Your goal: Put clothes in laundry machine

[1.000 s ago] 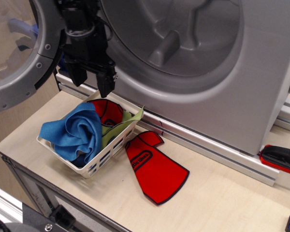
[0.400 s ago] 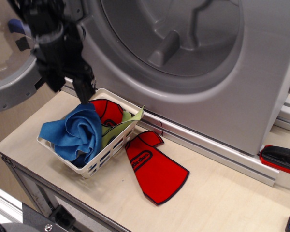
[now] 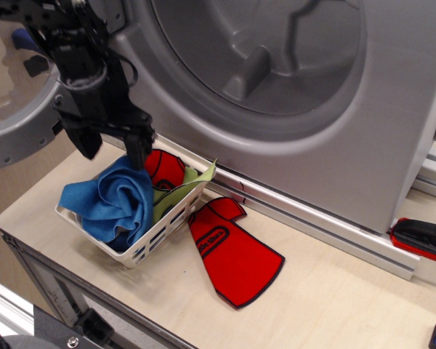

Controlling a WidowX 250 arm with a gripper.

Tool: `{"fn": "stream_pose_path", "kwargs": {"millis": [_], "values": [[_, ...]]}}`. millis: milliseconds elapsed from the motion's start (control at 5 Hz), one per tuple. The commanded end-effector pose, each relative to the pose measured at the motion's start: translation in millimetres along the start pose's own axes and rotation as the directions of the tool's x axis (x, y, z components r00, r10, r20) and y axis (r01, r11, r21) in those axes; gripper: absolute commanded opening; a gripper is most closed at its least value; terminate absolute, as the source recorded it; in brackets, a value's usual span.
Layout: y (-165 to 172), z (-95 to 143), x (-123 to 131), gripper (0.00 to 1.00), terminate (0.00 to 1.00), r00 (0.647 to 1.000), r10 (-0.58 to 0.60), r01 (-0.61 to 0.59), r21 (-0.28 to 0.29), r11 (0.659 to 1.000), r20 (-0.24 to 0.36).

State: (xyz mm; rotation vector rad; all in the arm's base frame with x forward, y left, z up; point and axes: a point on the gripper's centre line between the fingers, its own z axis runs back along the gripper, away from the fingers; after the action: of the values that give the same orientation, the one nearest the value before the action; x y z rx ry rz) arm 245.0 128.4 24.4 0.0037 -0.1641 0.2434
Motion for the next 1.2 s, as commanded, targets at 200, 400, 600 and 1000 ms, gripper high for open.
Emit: {"fn": "stream_pose_path", "kwargs": {"millis": [200,400,600,1000], "values": [[5,-9,15,1.0,0.0,0.997,0.071,-0.073,-0.042,0.996,-0.035],[7,-18,19,1.0,0.0,0.999,0.043,-0.044,-0.02,0.999,-0.029],[12,-12,26,0.0,0.0,0.997,0.077,-0.078,-0.043,0.996,-0.028],[14,14,35,0.0,0.0,0.99,0.042,-0.048,0.044,0.998,0.135]]}}
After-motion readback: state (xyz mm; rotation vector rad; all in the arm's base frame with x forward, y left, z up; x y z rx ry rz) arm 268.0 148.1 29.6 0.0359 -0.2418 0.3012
